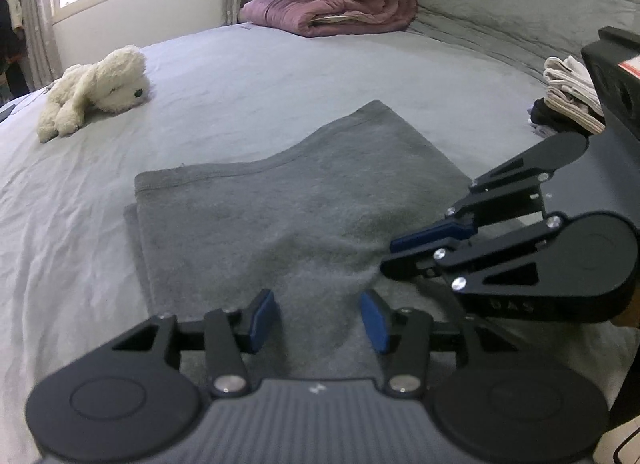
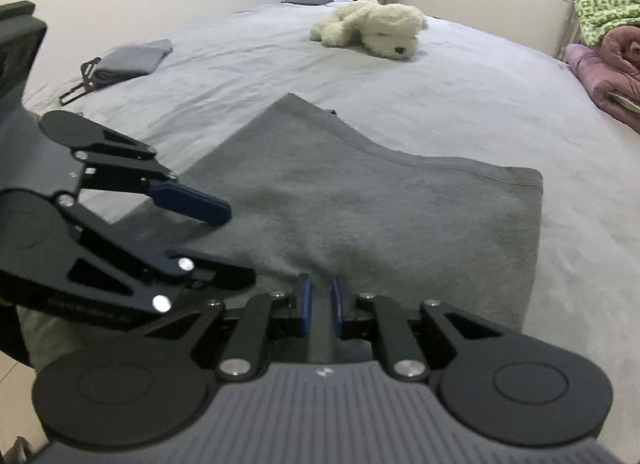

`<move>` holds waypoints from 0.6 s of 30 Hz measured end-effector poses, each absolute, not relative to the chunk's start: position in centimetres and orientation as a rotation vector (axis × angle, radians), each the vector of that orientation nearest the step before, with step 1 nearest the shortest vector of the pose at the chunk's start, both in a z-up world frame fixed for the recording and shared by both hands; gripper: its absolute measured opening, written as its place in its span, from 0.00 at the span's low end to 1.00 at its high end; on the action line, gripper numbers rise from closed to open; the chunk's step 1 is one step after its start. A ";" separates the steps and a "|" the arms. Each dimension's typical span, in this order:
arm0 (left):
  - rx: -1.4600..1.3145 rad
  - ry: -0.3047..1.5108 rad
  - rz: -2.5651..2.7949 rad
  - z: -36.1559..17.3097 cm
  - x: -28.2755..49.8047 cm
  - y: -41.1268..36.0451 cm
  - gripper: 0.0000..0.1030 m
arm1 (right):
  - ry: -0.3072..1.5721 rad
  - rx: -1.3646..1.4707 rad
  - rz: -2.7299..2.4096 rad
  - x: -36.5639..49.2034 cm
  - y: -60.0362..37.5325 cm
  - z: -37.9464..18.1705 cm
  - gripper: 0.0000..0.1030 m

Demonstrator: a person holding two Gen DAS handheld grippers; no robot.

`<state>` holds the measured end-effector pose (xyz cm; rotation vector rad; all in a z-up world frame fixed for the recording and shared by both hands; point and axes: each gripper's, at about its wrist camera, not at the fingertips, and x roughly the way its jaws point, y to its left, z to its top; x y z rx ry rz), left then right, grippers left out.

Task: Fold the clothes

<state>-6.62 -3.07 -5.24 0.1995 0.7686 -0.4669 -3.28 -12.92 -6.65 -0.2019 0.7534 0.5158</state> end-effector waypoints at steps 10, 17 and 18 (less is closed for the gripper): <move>0.183 0.757 -0.399 -4.7 -5.4 -2.2 0.54 | 0.749 -0.145 0.452 -1.9 -14.2 -6.2 0.11; 0.159 0.785 -0.339 -4.8 -4.5 -0.3 0.55 | 0.768 -0.098 0.321 -0.8 -16.4 -6.0 0.11; 0.160 0.783 -0.332 -4.6 -4.6 0.0 0.55 | 0.766 -0.096 0.306 -0.9 -16.6 -5.9 0.11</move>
